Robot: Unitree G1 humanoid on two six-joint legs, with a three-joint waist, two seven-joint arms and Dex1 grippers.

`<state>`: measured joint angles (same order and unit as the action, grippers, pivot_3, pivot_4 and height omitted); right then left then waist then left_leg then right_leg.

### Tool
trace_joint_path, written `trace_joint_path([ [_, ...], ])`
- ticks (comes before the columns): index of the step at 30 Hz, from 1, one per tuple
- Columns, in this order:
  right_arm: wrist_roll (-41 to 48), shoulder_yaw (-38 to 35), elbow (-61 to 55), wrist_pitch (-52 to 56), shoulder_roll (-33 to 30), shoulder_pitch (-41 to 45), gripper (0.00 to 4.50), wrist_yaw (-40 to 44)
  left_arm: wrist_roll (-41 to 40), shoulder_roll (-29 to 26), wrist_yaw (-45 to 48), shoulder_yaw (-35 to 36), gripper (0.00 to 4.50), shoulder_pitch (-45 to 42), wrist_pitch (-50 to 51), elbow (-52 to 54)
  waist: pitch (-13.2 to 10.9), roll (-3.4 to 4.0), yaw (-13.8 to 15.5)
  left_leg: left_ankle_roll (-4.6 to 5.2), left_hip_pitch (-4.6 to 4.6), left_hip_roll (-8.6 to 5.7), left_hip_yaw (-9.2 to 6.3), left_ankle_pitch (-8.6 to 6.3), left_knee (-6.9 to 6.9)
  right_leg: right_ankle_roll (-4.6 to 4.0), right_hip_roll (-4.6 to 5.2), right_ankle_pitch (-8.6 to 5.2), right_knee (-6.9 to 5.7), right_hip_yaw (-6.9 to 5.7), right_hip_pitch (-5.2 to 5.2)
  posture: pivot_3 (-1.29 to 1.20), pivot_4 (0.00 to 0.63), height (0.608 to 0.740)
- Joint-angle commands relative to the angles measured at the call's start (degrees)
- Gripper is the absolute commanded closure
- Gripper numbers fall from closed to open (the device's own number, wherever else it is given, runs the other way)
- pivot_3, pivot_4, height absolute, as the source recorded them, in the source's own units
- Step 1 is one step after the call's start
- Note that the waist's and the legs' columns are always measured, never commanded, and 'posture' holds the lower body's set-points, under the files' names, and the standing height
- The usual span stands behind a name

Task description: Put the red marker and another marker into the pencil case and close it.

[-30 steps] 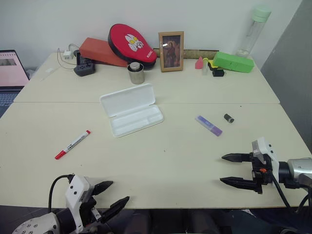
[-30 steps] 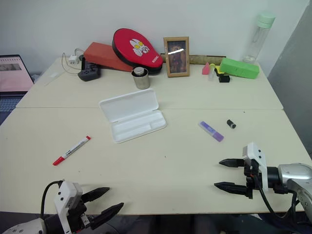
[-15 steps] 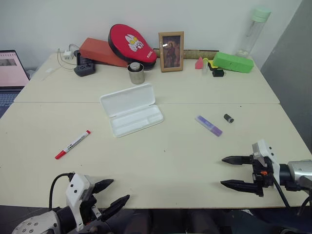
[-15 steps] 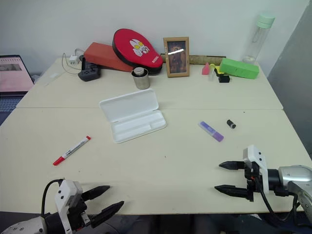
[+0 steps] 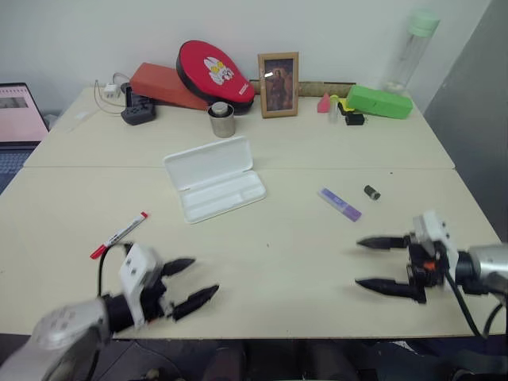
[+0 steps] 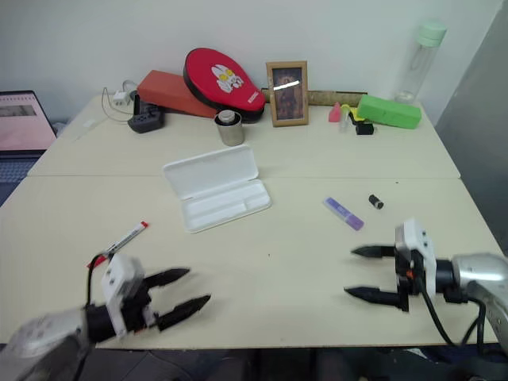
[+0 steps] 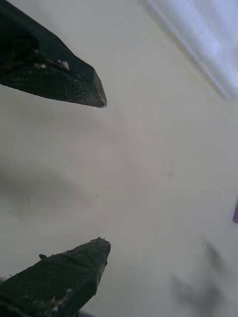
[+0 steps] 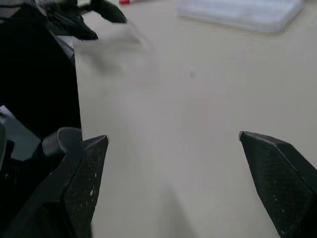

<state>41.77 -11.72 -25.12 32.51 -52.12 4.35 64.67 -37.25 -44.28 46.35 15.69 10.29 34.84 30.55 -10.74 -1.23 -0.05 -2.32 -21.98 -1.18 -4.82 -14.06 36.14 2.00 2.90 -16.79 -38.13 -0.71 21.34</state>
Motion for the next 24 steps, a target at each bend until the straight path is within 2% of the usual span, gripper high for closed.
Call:
trace_joint_path([
  [1, 1.01, -2.03, -1.22, 1.11, 0.87, 4.68, 0.06, -4.83, 2.18, -2.36, 1.96, -4.33, 0.0, -10.62, 0.73, -7.49, 0.08, -0.09, -0.05, 0.01, 0.01, 0.0, 0.03, -0.01, -0.02, -0.2, 0.01, 0.12, 0.04, 0.05, -0.01, 0.0, 0.15, 0.74],
  [11, 0.25, -1.18, -4.92, 1.05, 2.87, 7.68, 0.06, -10.39, 12.27, -2.93, 11.63, -15.12, 0.0, -31.91, -6.97, -30.02, 0.06, -0.1, -0.13, 0.04, -0.11, -0.03, 0.1, -0.02, -0.02, -0.22, 0.06, 0.18, 0.03, 0.05, 0.14, 0.0, 0.15, 0.74],
  [20, -0.55, -0.83, -6.32, 0.63, 3.62, 7.62, 0.06, -12.48, 20.27, 0.65, 19.15, -22.8, 0.0, -42.83, -14.06, -47.34, 0.06, -0.1, -0.22, 0.05, -0.09, -0.06, 0.11, -0.02, 0.05, -0.21, 0.06, 0.19, -0.08, 0.05, 0.12, 0.0, 0.15, 0.74],
  [24, -0.3, -1.07, -6.94, 0.8, 3.58, 7.51, 0.06, -13.27, 24.89, 2.82, 19.39, -25.35, 0.0, -46.62, -17.62, -55.34, 0.06, -0.1, -0.32, 0.05, -0.1, -0.06, 0.12, -0.02, 0.08, -0.21, 0.06, 0.19, -0.1, 0.07, 0.15, 0.0, 0.15, 0.74],
])
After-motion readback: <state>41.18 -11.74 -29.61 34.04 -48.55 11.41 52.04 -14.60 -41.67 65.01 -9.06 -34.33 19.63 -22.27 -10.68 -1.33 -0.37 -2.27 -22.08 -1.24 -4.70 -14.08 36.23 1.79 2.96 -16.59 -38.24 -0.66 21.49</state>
